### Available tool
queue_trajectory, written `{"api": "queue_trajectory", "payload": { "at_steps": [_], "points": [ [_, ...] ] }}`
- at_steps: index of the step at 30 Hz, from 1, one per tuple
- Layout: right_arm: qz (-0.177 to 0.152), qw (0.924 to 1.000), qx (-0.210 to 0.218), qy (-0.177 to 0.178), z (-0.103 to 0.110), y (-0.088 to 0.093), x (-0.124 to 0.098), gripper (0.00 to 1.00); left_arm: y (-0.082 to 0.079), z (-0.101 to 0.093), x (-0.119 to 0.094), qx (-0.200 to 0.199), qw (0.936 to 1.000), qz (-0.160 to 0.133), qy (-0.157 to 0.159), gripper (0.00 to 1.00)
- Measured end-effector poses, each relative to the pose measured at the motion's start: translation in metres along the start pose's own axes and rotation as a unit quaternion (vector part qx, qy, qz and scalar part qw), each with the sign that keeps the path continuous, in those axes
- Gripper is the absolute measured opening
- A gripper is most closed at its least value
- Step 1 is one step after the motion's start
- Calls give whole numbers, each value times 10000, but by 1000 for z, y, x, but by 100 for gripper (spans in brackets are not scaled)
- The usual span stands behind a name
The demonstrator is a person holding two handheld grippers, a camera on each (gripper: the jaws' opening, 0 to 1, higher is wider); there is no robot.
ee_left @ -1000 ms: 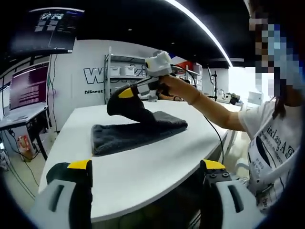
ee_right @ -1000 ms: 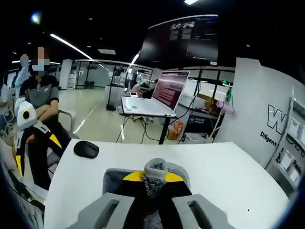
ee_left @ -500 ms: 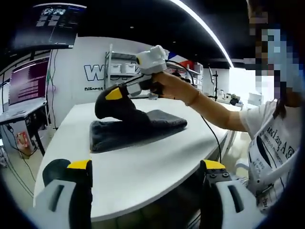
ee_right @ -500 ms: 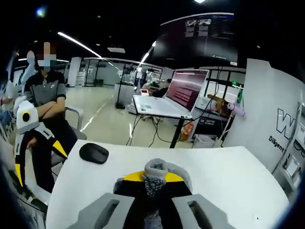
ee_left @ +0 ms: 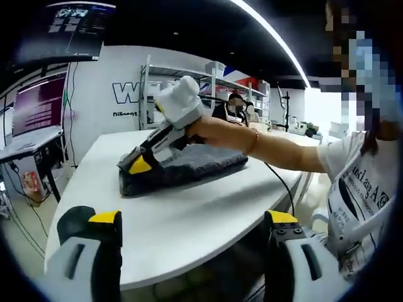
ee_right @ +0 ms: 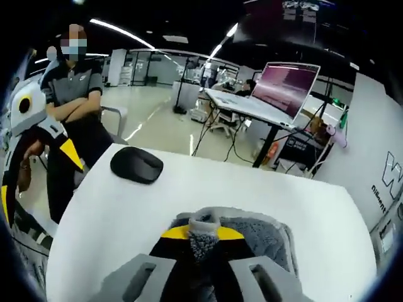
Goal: Fold the towel on the table until its edges align and the towel forms a compact rectangular stack.
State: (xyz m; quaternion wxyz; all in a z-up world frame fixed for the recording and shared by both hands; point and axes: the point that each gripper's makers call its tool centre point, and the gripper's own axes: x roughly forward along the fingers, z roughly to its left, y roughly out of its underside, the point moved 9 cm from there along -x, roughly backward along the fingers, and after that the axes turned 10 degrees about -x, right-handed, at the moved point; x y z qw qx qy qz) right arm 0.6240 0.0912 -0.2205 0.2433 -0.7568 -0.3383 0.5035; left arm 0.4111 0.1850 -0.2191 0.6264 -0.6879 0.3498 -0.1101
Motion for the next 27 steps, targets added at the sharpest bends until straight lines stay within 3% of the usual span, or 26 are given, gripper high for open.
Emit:
{"api": "queue_trajectory", "payload": {
  "at_steps": [2, 5, 9, 17, 21, 27],
  "points": [
    [47, 9998, 77, -150, 3, 2, 2, 16, 0, 1, -1, -22, 10000, -7, -34, 98],
    [248, 9983, 212, -473, 9, 8, 7, 35, 1, 2, -1, -53, 10000, -27, -62, 98],
    [227, 9985, 158, -481, 10, 9, 1, 47, -1, -2, -2, -16, 10000, -19, -49, 98],
    [120, 9991, 363, -183, 2, 12, -33, 88, -3, -6, -1, 23, 10000, -7, -59, 98],
    [-37, 9966, 797, -215, 1, 21, -56, 94, -5, -10, 0, 60, 10000, 0, -52, 98],
    [179, 9958, 898, -54, 1, 48, -96, 99, -8, -14, 4, 119, 9999, 33, -22, 98]
  ]
}}
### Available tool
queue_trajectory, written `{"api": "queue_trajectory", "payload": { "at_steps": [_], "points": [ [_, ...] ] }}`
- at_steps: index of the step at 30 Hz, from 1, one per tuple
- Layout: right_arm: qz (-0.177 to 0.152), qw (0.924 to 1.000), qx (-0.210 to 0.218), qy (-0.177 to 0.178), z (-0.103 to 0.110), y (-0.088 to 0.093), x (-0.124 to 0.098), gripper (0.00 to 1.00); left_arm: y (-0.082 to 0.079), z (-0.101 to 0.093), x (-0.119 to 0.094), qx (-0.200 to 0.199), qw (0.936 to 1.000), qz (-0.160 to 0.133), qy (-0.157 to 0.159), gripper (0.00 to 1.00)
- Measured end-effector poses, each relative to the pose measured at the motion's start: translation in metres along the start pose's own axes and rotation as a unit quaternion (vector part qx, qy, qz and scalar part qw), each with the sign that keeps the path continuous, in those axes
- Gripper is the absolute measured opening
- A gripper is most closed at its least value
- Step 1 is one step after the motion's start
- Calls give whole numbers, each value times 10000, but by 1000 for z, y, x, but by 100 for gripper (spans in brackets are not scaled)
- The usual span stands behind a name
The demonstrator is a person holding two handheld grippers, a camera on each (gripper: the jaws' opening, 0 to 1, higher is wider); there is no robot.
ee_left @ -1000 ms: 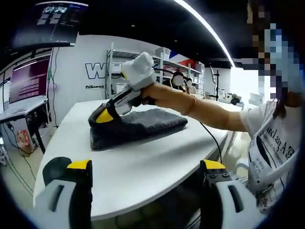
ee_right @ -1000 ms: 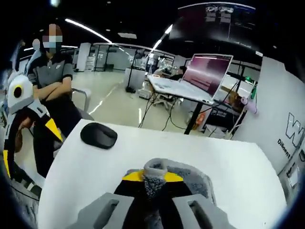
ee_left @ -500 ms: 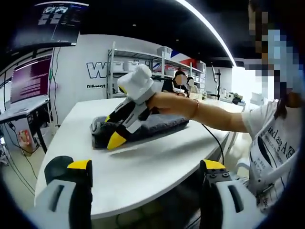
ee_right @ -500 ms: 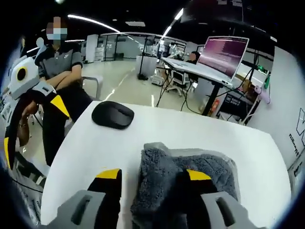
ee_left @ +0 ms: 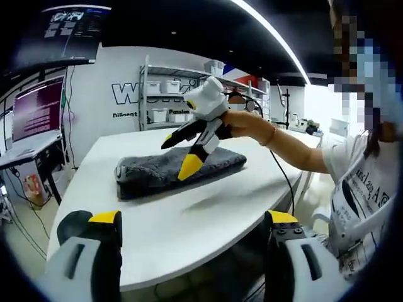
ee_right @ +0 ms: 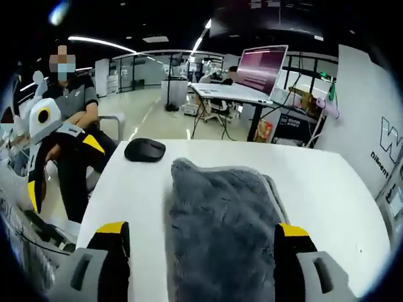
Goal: Fold the towel on the table until its edges align and the towel forms a compact rectangular stack.
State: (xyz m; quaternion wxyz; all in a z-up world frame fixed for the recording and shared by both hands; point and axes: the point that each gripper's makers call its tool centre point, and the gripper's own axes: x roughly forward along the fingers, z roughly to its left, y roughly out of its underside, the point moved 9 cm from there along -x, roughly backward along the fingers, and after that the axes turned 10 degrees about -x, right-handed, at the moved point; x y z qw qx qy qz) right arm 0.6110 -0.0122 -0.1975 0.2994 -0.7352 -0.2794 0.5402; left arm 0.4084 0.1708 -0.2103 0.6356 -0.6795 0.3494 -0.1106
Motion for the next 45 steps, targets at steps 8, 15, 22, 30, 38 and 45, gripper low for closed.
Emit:
{"api": "queue_trajectory", "payload": {
  "at_steps": [8, 15, 22, 30, 38, 45],
  "points": [
    [-228, 9989, 397, 63, 4, 38, -57, 99, -6, -5, 13, 91, 9999, 58, 67, 98],
    [-201, 9976, 487, 440, 11, 80, -113, 99, -13, -11, 31, 180, 9996, 113, 176, 99],
    [-277, 9947, 629, 766, 22, 118, -168, 99, -23, -13, 48, 285, 9992, 147, 256, 99],
    [-198, 9924, 694, 994, 43, 155, -209, 99, -28, -17, 66, 343, 9988, 210, 295, 99],
    [-288, 9881, 826, 1269, 68, 183, -241, 99, -30, -14, 77, 310, 9989, 230, 282, 99],
    [-420, 9818, 943, 1592, 90, 201, -261, 99, -51, 4, 83, 399, 9991, 122, 112, 98]
  ]
}}
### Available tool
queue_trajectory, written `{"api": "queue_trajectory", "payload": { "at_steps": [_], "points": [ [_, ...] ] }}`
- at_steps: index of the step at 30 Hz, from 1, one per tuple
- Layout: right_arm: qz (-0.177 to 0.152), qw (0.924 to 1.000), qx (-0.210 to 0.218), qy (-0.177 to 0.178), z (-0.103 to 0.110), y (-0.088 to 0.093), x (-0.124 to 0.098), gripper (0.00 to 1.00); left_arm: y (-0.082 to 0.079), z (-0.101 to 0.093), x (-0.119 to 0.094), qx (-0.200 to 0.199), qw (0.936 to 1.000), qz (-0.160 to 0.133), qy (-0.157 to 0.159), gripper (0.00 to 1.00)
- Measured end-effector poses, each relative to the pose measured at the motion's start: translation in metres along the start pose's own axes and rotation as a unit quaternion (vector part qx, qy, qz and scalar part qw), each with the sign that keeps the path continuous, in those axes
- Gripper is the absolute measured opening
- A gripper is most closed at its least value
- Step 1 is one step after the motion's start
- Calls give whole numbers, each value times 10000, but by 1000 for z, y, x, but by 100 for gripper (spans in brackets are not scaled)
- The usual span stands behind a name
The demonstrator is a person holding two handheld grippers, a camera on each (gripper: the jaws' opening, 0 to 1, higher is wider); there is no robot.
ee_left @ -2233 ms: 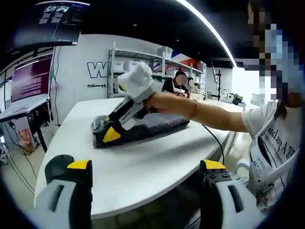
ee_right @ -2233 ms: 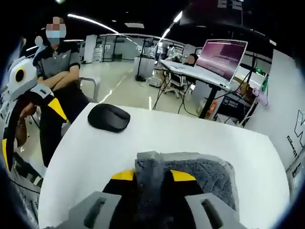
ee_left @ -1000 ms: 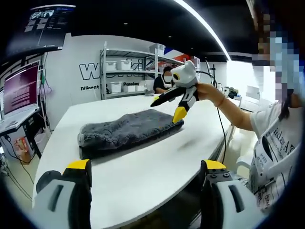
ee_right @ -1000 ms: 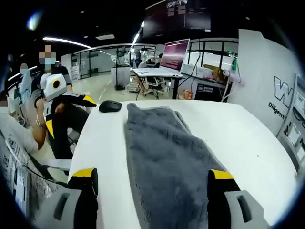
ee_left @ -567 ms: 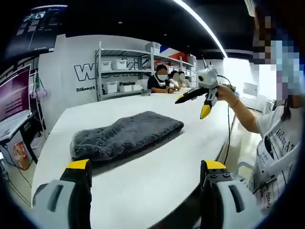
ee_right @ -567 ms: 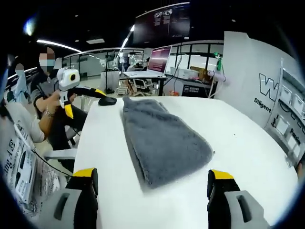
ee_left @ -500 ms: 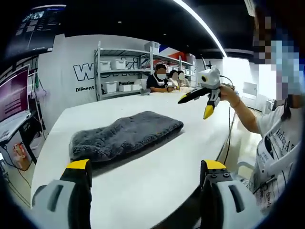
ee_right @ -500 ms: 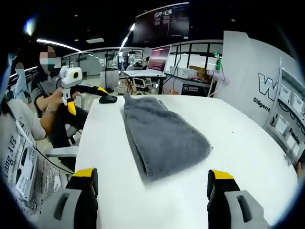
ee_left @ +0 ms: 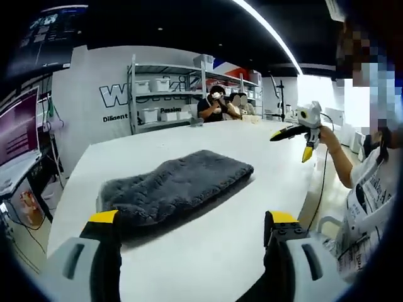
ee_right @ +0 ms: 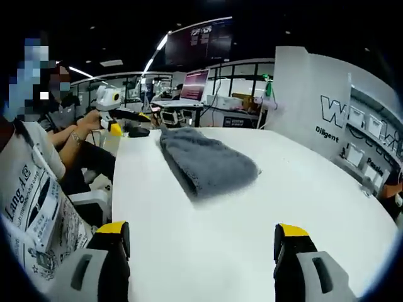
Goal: Fold the towel on the table until its edges align and the towel forms a compact rectangular stack.
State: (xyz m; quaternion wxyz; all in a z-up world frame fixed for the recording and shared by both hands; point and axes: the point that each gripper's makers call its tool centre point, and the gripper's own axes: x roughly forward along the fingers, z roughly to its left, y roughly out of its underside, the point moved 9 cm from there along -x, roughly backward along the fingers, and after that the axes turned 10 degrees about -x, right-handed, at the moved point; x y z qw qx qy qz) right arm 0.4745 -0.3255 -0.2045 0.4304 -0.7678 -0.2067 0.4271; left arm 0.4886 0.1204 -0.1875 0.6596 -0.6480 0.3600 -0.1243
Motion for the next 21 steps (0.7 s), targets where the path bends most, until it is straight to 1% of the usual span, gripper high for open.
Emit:
{"api": "queue_trajectory", "payload": {
  "at_steps": [3, 6, 8, 10, 12, 14, 16, 18, 19, 21],
  "points": [
    [-10, 10000, 26, 34, 5, 5, -4, 99, -18, 14, 2, 62, 9998, -173, -66, 97],
    [-4, 10000, 7, 43, 11, 7, -7, 99, -34, 28, 9, 72, 9996, -267, -69, 94],
    [-40, 10000, -6, 57, 14, 7, -10, 99, -43, 40, 17, 105, 9996, -244, -75, 94],
    [-97, 9999, -14, 84, 15, 6, -13, 99, -49, 52, 27, 91, 9997, -177, -103, 94],
    [-125, 9999, -13, 104, 17, 5, -15, 99, -52, 64, 36, 38, 9999, -106, -91, 93],
    [-117, 9999, -29, 120, 18, 6, -16, 99, -55, 75, 44, -19, 9999, -111, -34, 92],
    [-100, 9998, -37, 147, 20, 6, -18, 99, -55, 86, 55, -119, 9999, -107, 46, 87],
    [-102, 9998, -26, 168, 20, 6, -21, 99, -55, 92, 61, -163, 9998, -63, 69, 85],
    [-105, 9998, -14, 175, 20, 6, -22, 99, -53, 97, 67, -162, 9998, 19, 87, 82],
    [-103, 9997, 3, 203, 20, 6, -24, 99, -50, 105, 75, -191, 9998, 91, 33, 79]
  ]
}}
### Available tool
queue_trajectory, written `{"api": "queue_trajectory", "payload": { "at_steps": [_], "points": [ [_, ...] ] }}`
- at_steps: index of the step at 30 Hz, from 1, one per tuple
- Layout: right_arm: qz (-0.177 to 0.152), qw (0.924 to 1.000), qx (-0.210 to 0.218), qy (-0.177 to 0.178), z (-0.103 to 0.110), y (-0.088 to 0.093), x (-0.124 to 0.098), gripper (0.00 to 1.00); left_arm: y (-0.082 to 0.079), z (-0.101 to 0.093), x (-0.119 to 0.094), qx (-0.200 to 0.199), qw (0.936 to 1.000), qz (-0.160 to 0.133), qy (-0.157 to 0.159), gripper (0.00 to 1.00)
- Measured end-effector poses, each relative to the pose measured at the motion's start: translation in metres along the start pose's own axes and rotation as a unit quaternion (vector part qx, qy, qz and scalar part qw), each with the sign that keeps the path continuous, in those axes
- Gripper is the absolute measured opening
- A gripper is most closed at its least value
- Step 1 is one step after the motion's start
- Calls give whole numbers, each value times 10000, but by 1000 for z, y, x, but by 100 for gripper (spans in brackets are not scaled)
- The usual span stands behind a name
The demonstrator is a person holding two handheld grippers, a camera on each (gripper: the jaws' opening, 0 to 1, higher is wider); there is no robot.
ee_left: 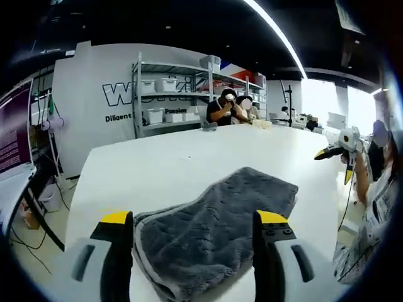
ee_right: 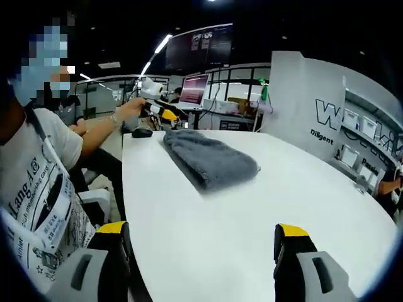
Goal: Fold the towel on the table until its edges align and the towel forms a compact rectangular stack.
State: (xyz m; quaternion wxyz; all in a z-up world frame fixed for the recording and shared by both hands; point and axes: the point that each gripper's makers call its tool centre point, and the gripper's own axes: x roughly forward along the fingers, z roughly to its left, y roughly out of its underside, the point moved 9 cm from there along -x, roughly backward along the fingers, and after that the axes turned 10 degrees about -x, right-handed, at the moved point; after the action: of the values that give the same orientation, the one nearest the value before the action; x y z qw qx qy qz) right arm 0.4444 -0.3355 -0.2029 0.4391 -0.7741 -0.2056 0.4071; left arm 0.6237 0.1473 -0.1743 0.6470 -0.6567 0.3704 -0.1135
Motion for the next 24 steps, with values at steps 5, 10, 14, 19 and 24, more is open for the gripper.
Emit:
{"api": "queue_trajectory", "payload": {
  "at_steps": [5, 10, 14, 19, 24],
  "points": [
    [4, 10000, -4, 32, 3, 1, -2, 99, 6, 26, 19, -173, 9993, 318, -69, 68],
    [3, 10000, 27, 43, 1, 2, -3, 99, 10, 52, 26, -414, 9977, 452, -300, 57],
    [14, 10000, 44, 17, 3, 4, -1, 99, 15, 67, 28, -519, 9961, 593, -384, 40],
    [26, 10000, 49, -25, 4, 5, 1, 99, 25, 71, 31, -717, 9941, 768, -266, 24],
    [42, 9999, 79, -51, 6, 7, 3, 99, 31, 75, 34, -781, 9921, 950, -259, 18]
  ]
}}
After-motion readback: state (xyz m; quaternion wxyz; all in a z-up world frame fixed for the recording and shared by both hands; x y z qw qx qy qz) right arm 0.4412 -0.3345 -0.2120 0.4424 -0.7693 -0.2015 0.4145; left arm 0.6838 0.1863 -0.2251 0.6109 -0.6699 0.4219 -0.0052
